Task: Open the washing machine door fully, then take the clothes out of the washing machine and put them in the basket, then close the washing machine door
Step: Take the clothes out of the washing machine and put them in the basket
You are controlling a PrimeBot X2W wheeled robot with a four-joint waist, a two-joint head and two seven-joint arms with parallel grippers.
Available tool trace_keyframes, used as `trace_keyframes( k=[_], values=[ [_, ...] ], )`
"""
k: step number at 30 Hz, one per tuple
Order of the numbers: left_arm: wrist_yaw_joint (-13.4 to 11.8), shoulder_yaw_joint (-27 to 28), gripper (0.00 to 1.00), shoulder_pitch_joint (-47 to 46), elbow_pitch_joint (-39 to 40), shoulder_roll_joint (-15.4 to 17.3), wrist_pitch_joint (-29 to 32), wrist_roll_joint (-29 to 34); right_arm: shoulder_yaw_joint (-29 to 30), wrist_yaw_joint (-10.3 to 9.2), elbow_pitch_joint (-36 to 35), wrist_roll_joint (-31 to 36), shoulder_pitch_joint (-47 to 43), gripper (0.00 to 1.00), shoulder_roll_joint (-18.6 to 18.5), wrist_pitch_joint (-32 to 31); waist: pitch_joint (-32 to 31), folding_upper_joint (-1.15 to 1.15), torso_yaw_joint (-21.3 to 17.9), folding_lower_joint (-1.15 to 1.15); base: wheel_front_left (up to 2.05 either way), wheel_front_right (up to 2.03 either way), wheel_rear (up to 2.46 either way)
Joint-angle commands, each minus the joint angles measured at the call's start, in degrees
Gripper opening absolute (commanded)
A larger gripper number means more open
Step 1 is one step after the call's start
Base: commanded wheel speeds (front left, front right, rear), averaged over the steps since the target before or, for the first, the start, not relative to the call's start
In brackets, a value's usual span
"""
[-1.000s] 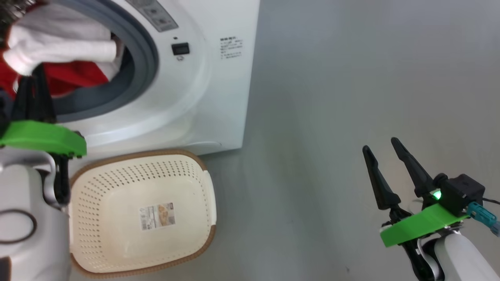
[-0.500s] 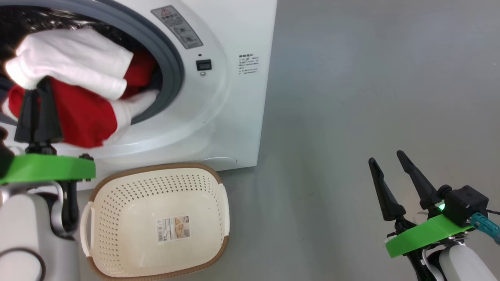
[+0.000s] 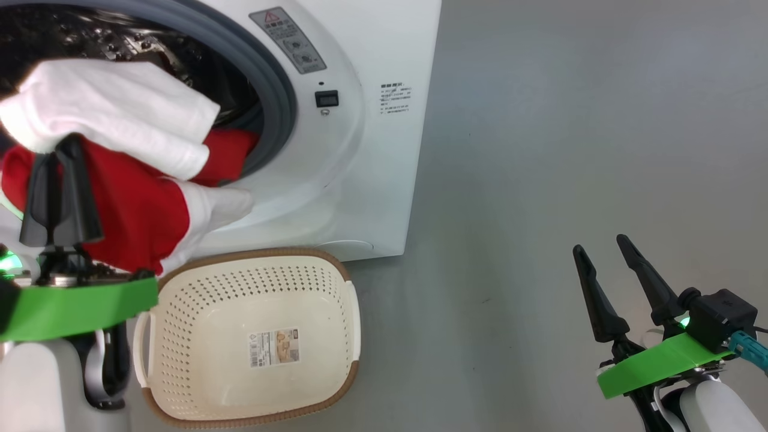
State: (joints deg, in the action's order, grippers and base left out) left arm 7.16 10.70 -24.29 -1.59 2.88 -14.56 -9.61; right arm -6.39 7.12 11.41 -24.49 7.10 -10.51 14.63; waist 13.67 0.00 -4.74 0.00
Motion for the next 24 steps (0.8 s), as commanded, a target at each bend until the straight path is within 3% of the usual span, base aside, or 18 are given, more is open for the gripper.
trace_keyframes(
  k=[1, 10, 24],
  values=[
    [0.3, 1.3, 0.00, 0.4, 2.1, 1.3, -0.4, 0.5, -1.0, 0.36, -1.5, 0.5, -0.4, 1.00, -0.8, 0.4, 0.1, 0.00, 0.0, 0.00, 0.00, 0.00, 0.00],
    [0.1, -0.1, 0.00, 4.6, 1.1, 0.3, -0.4, 0.4, -1.1, 0.36, -1.9, 0.4, 0.8, 1.00, -0.7, 0.4, 2.3, 0.00, 0.1, 0.00, 0.00, 0.00, 0.00],
    [-2.1, -4.5, 0.00, 6.0, -17.2, 0.0, -0.4, -0.4, -1.2, 0.36, -2.7, 0.3, 4.1, 1.00, -0.2, 0.4, 9.1, 0.00, -0.7, 0.00, 0.00, 0.00, 0.00]
  ],
)
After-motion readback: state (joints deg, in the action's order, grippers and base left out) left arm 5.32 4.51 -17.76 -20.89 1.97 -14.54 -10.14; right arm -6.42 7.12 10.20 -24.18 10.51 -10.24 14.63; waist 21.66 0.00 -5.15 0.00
